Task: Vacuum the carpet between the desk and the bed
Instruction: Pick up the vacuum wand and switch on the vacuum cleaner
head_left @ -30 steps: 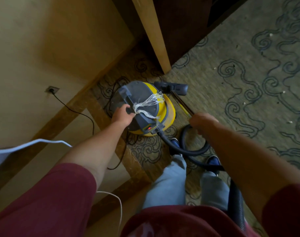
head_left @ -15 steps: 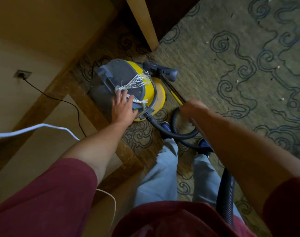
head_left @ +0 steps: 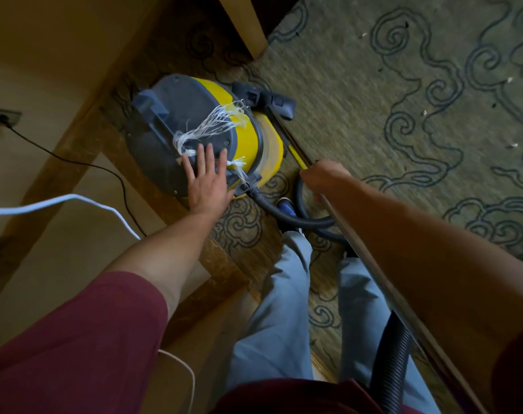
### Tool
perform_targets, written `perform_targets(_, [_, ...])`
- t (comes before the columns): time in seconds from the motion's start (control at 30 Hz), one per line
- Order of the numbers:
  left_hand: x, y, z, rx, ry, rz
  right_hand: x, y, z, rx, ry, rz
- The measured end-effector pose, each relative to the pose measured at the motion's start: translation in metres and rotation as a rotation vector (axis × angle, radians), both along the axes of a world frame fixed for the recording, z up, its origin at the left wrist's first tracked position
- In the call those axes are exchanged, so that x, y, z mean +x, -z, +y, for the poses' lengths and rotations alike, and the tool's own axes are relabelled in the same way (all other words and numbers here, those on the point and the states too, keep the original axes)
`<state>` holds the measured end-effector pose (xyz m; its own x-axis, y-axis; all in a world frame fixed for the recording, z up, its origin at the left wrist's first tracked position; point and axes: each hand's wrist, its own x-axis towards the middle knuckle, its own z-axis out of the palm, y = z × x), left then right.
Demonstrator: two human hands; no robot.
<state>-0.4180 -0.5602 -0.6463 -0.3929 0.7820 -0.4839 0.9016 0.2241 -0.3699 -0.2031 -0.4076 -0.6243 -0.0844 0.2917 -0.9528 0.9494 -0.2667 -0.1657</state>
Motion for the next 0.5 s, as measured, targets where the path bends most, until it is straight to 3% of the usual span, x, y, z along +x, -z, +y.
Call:
perform_targets(0.33, [0.005,0.021,-0.005,0.109,-0.017,0.093,-0.007,0.015,0.002,0.01,0.16,0.056])
perform_targets(0.5, [0.003,0.025,-0.004,0.09,-0.009,0.134,-0.007,0.018,0.002,0.011,0.142,0.068])
